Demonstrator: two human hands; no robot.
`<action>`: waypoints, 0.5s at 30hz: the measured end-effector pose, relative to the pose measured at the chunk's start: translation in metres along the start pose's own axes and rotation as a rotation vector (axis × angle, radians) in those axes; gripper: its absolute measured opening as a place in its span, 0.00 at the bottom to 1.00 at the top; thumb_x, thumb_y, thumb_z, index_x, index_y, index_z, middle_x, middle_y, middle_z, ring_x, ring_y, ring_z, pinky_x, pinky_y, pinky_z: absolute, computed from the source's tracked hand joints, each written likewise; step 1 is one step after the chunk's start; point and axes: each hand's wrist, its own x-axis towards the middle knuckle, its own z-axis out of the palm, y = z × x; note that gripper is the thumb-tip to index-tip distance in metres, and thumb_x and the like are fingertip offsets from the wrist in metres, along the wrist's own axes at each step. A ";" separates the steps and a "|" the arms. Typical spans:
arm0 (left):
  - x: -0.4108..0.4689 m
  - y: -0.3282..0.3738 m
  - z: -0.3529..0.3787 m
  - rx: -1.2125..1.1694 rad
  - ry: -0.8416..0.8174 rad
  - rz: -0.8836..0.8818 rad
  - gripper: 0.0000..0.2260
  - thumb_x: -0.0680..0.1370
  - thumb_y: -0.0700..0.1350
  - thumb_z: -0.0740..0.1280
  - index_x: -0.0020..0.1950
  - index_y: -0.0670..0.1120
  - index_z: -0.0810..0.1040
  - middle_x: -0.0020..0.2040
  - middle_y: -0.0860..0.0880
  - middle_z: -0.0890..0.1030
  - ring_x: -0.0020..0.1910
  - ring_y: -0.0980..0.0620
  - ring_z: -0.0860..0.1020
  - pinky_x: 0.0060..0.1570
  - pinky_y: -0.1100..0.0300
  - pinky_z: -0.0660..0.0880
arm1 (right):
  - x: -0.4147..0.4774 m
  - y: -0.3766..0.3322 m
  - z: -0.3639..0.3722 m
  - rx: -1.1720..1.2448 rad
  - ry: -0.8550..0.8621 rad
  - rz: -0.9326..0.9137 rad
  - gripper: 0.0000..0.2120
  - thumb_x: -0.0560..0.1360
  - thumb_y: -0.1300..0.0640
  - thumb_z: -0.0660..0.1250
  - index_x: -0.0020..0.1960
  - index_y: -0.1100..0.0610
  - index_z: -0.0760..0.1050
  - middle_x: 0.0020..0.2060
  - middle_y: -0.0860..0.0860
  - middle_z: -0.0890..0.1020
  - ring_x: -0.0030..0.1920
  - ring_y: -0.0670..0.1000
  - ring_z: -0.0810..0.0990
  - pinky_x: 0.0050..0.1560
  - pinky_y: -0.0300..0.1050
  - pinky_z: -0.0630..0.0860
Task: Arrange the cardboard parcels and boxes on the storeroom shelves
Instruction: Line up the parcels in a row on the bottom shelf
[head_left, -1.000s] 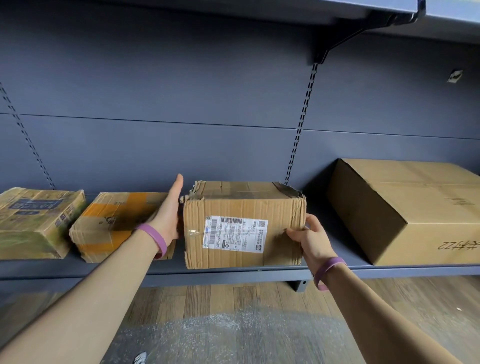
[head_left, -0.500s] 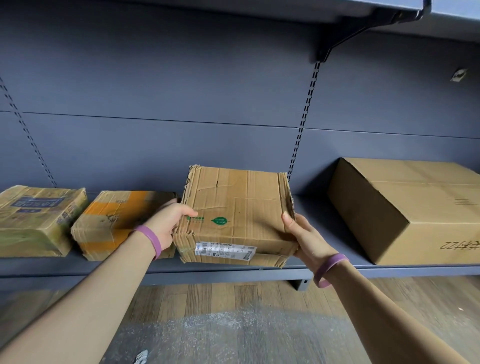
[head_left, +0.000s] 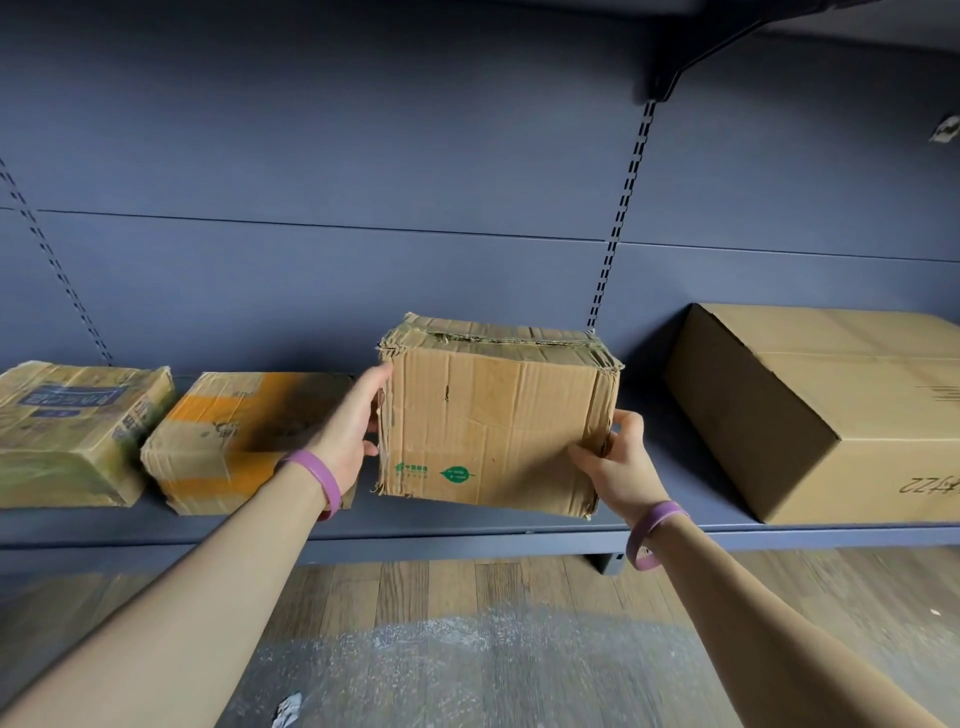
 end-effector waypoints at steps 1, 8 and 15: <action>0.001 0.000 0.002 -0.029 -0.012 0.002 0.22 0.80 0.68 0.54 0.58 0.56 0.79 0.55 0.50 0.82 0.55 0.50 0.76 0.48 0.52 0.68 | 0.002 0.003 0.002 -0.049 0.020 0.001 0.19 0.77 0.67 0.67 0.59 0.56 0.60 0.50 0.53 0.76 0.50 0.54 0.76 0.50 0.47 0.73; 0.011 -0.021 0.014 -0.192 0.009 -0.055 0.28 0.81 0.67 0.47 0.76 0.56 0.65 0.75 0.47 0.70 0.75 0.44 0.66 0.73 0.39 0.63 | 0.021 0.020 0.014 -0.205 0.132 0.026 0.14 0.73 0.67 0.65 0.54 0.54 0.68 0.55 0.57 0.76 0.57 0.61 0.72 0.56 0.58 0.74; 0.023 -0.041 0.024 -0.302 -0.005 -0.121 0.27 0.81 0.69 0.49 0.75 0.58 0.67 0.76 0.50 0.70 0.76 0.49 0.65 0.78 0.46 0.55 | 0.026 0.033 0.031 -0.063 0.046 0.106 0.15 0.76 0.67 0.66 0.59 0.58 0.67 0.43 0.46 0.73 0.40 0.43 0.72 0.30 0.27 0.68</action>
